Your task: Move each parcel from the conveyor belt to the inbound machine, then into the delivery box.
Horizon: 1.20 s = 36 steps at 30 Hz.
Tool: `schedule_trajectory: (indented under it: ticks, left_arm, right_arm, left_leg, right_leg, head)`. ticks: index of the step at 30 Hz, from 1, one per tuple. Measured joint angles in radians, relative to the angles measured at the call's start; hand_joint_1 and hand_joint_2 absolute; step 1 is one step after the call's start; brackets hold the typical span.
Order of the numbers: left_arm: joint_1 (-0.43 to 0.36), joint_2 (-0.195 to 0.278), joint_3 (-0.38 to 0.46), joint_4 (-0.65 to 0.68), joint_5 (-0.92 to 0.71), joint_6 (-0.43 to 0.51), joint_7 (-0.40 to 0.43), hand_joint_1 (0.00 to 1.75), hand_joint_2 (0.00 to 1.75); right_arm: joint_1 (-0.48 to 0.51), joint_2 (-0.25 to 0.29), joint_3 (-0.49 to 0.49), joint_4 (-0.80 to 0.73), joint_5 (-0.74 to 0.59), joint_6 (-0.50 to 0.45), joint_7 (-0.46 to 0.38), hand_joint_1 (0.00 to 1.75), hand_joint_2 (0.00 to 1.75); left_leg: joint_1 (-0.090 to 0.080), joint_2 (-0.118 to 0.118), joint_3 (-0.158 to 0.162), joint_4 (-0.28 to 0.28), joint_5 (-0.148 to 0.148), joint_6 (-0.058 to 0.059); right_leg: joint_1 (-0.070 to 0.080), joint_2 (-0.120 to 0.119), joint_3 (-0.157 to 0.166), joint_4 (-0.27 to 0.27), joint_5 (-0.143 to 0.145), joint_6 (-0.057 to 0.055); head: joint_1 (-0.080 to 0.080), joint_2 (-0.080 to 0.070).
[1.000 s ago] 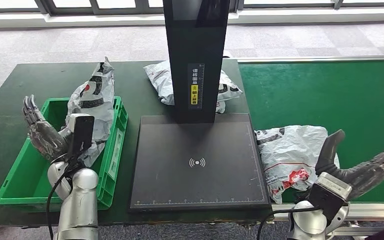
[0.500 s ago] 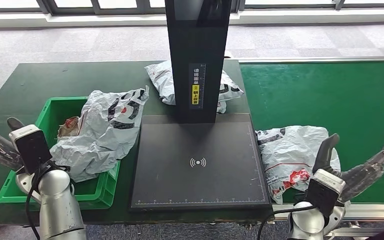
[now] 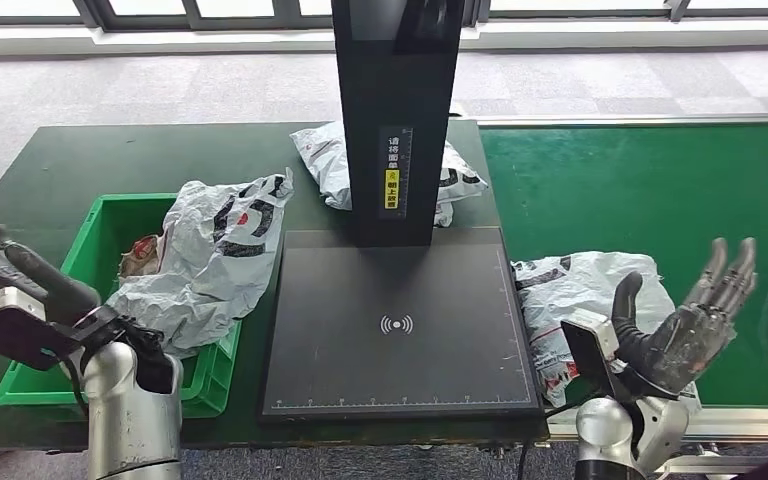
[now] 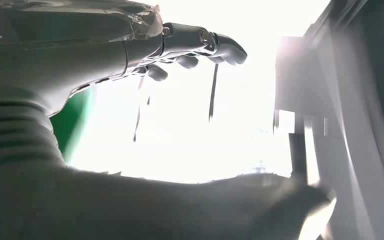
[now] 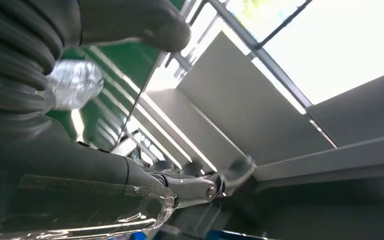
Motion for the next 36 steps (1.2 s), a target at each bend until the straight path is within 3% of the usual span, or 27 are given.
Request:
schedule_trajectory:
  ticks: [2,4,8,16,24,27,31,36]
  left_arm:
    - [0.006,0.007,-0.086,0.008,0.167,-0.198,-0.003,0.0,1.75]
    - [0.017,0.012,-0.133,0.013,0.196,-0.338,0.001,0.0,1.75]
    - [0.035,0.019,-0.182,0.026,0.193,-0.444,0.005,0.0,1.75]
    - [0.036,0.02,-0.201,0.046,0.18,-0.478,0.005,0.0,1.75]
    - [0.037,0.02,-0.21,0.058,0.172,-0.483,0.005,0.0,1.75]
    - [0.036,0.02,-0.215,0.061,0.167,-0.485,0.005,0.0,1.75]
    - [0.035,0.02,-0.221,0.068,0.148,-0.489,0.003,0.0,1.75]
    - [0.036,0.02,-0.223,0.078,0.134,-0.489,-0.004,0.0,1.75]
  right_arm:
    - [-0.067,0.001,-0.152,0.099,0.173,0.001,0.019,0.0,1.75]
    - [-0.114,-0.006,-0.279,0.185,0.288,0.0,0.055,0.0,1.75]
    - [-0.18,-0.03,-0.426,0.336,0.389,-0.001,0.14,0.0,1.75]
    - [-0.243,-0.071,-0.482,0.534,0.438,-0.002,0.246,0.0,1.75]
    - [-0.268,-0.1,-0.482,0.661,0.411,-0.002,0.269,0.0,1.75]
    - [-0.288,-0.121,-0.481,0.745,0.328,0.011,0.23,0.0,1.75]
    - [-0.315,-0.154,-0.479,0.869,0.123,0.143,0.078,0.0,1.75]
    - [-0.33,-0.175,-0.477,0.944,0.02,0.203,-0.016,0.0,1.75]
  left_leg:
    - [0.0,-0.003,-0.002,0.0,0.002,0.002]
    - [-0.001,-0.005,-0.003,0.001,0.003,0.002]
    - [-0.002,-0.004,-0.003,0.001,0.002,0.002]
    - [-0.001,-0.004,-0.003,0.0,0.002,0.002]
    - [-0.001,-0.004,-0.003,0.0,0.002,0.002]
    - [-0.001,-0.004,-0.003,0.0,0.002,0.002]
    - [-0.001,-0.004,-0.003,0.001,0.003,0.002]
    - [-0.001,-0.004,-0.003,0.001,0.003,0.002]
  right_leg:
    - [0.0,-0.003,0.001,0.0,0.001,0.001]
    - [-0.001,-0.004,0.001,0.0,0.002,0.002]
    - [-0.001,-0.003,-0.001,0.0,0.002,0.003]
    - [0.0,-0.003,-0.001,0.0,0.002,0.002]
    - [-0.001,-0.003,-0.001,0.0,0.002,0.002]
    - [-0.001,-0.003,-0.001,0.0,0.002,0.002]
    - [-0.001,-0.003,-0.001,0.0,0.002,0.002]
    - [0.0,-0.003,-0.001,0.0,0.002,0.002]
  head:
    - [0.0,0.0]
    - [0.0,0.0]
    - [0.0,0.0]
    - [0.0,0.0]
    - [0.0,0.0]
    - [0.0,0.0]
    - [0.0,0.0]
    - [0.0,0.0]
